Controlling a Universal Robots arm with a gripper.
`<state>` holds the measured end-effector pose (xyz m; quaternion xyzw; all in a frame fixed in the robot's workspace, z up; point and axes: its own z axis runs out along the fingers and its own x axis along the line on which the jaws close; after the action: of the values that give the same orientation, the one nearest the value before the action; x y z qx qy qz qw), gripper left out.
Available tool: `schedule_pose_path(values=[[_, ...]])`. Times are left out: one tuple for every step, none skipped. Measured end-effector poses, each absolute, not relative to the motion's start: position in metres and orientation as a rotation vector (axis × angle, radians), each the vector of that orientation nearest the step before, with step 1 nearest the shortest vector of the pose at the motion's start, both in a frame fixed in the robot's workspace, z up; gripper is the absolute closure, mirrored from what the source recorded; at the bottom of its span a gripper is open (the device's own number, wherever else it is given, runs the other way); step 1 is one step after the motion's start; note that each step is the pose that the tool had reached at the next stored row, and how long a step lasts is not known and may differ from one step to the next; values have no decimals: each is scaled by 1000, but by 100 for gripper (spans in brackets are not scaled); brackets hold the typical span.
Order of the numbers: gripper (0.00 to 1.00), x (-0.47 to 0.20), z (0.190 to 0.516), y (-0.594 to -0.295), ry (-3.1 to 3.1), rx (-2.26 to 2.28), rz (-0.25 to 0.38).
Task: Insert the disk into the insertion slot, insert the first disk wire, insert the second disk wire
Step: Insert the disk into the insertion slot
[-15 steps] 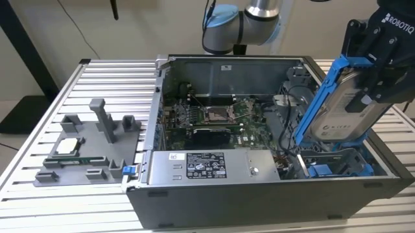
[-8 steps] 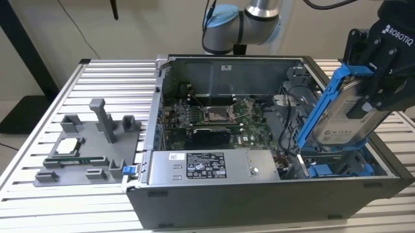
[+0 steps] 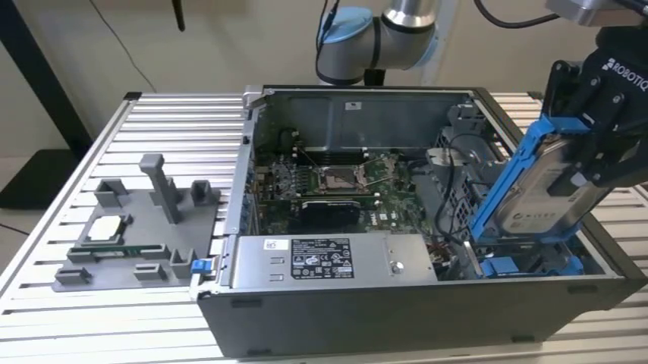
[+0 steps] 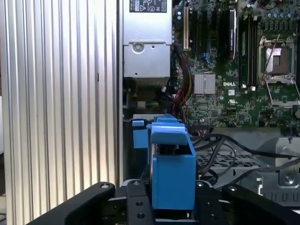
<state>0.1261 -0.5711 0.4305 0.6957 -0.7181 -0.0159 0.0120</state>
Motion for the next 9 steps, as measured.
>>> schedule_pose_path(values=[[100, 127, 429, -572, -2240, 2168, -50], [100, 128, 427, -572, -2241, 2167, -50], [100, 130, 426, -572, -2243, 2166, -50], [100, 131, 425, -573, -2244, 2165, -51], [100, 132, 423, -573, -2245, 2164, -51], [100, 133, 422, -573, -2246, 2164, -51], [100, 133, 421, -573, -2246, 2163, -51], [100, 133, 420, -573, -2247, 2163, -52], [100, 133, 419, -573, -2248, 2162, -52]])
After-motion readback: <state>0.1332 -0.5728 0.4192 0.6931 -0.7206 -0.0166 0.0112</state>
